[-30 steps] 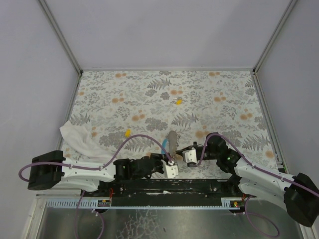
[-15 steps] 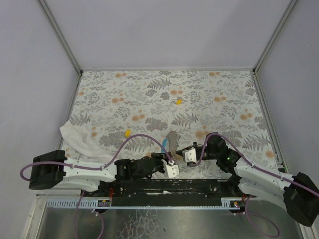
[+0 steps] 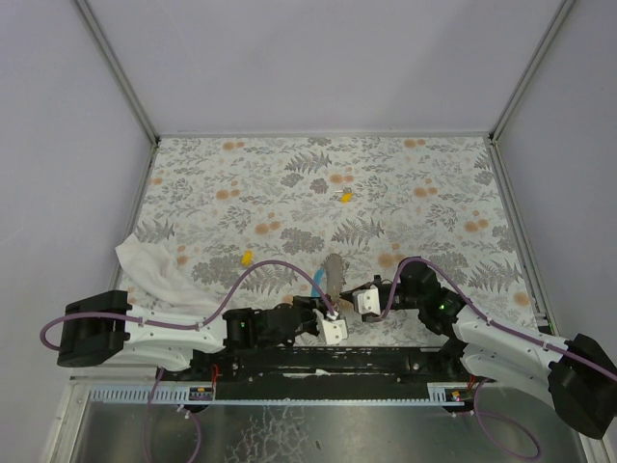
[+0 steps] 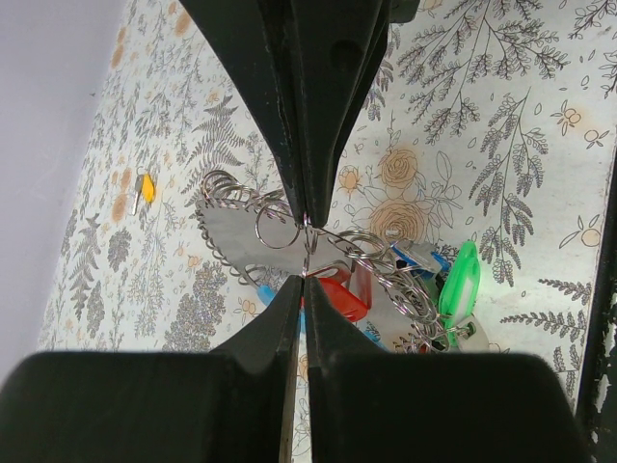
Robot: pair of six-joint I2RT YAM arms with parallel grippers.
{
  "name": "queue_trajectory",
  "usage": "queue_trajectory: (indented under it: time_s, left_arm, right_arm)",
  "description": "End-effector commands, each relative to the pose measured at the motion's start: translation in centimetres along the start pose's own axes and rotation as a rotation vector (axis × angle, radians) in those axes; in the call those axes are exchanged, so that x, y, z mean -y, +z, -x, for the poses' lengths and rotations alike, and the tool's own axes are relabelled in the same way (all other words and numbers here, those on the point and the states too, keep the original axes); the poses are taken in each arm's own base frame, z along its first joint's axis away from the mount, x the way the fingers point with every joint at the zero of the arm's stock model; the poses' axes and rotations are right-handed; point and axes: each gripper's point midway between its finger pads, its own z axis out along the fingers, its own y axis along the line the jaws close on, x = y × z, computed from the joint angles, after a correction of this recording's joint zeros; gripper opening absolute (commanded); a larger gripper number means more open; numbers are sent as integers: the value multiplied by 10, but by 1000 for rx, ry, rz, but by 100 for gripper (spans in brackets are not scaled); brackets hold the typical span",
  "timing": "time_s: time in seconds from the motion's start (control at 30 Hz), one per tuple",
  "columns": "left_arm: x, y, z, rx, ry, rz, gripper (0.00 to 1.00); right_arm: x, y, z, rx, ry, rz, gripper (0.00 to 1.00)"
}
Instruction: Put the keys on the keyring
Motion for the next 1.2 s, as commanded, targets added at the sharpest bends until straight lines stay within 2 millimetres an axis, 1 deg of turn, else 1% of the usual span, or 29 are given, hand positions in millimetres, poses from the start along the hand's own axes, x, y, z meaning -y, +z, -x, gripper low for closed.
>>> queue_trajectory:
  time_s: [0.0,0.27,0.73,0.97,1.17]
  left_arm:
    - [-17,4,28,78,-28,61,0]
    - [-14,5,32,98,-35,48,0]
    - [-16,5,44,161,-85,61,0]
    - [-16,5,43,169,-102,69,0]
    - [-21,5,37,157,-189,121,0]
  right_arm:
    - [24,2,30,78,-63,-47,0]
    - [26,2,31,81,-61,-56,0]
    - [27,2,36,111,-59,-69,0]
    - [30,1,39,128,-58,-89,0]
    - [30,1,43,148,-46,-91,0]
